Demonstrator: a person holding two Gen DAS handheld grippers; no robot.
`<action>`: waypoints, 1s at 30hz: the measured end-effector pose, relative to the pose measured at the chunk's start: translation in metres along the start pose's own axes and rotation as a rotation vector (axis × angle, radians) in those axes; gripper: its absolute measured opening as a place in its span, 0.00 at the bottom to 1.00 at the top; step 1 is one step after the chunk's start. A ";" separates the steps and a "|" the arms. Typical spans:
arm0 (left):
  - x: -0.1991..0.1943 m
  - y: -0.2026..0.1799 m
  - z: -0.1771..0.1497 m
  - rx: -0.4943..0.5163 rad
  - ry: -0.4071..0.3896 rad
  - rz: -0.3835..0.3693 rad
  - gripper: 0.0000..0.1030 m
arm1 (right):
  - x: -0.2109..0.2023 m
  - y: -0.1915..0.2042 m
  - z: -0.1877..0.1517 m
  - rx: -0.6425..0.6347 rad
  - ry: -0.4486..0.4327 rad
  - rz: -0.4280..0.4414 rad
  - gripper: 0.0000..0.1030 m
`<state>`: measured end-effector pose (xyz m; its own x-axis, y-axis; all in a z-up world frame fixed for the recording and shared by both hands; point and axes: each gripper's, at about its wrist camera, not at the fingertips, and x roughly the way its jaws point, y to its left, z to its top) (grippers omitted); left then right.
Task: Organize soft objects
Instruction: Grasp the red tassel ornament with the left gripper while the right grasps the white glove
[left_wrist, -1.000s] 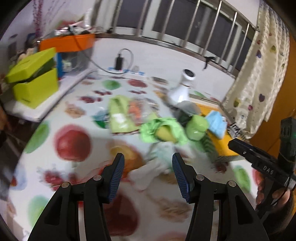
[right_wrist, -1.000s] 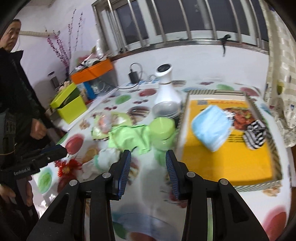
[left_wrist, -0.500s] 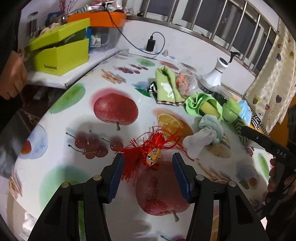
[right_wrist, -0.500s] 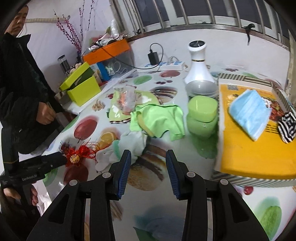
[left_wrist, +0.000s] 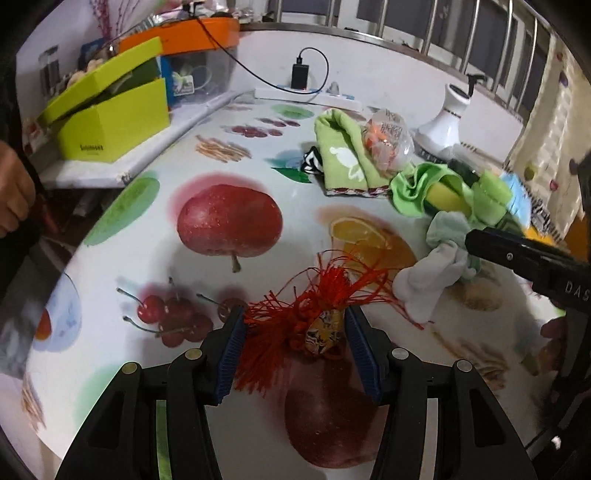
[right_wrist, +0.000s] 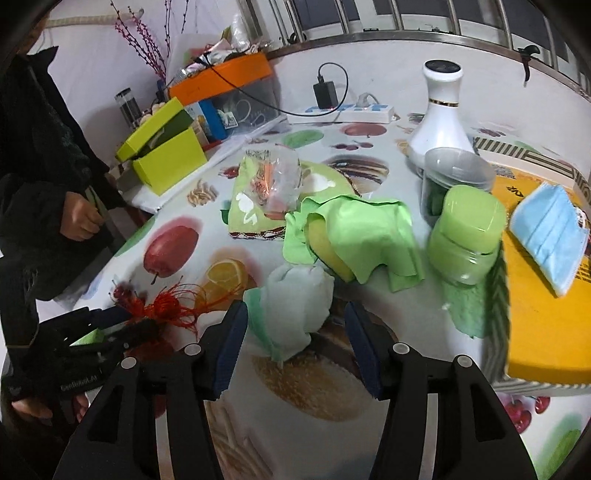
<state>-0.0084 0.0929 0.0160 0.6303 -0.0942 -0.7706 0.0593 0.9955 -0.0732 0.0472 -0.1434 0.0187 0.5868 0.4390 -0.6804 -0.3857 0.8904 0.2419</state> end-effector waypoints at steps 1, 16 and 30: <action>0.000 0.002 0.000 -0.002 -0.001 0.003 0.52 | 0.003 0.001 0.001 0.000 0.008 0.001 0.54; 0.005 0.009 0.003 -0.017 -0.019 0.000 0.42 | 0.030 0.008 0.005 0.044 0.052 0.012 0.55; 0.005 0.009 0.003 -0.035 -0.034 -0.021 0.28 | 0.028 0.002 0.003 0.075 0.045 0.042 0.36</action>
<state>-0.0022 0.1012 0.0130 0.6552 -0.1144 -0.7468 0.0464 0.9927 -0.1114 0.0649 -0.1289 0.0026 0.5375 0.4722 -0.6987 -0.3541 0.8783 0.3211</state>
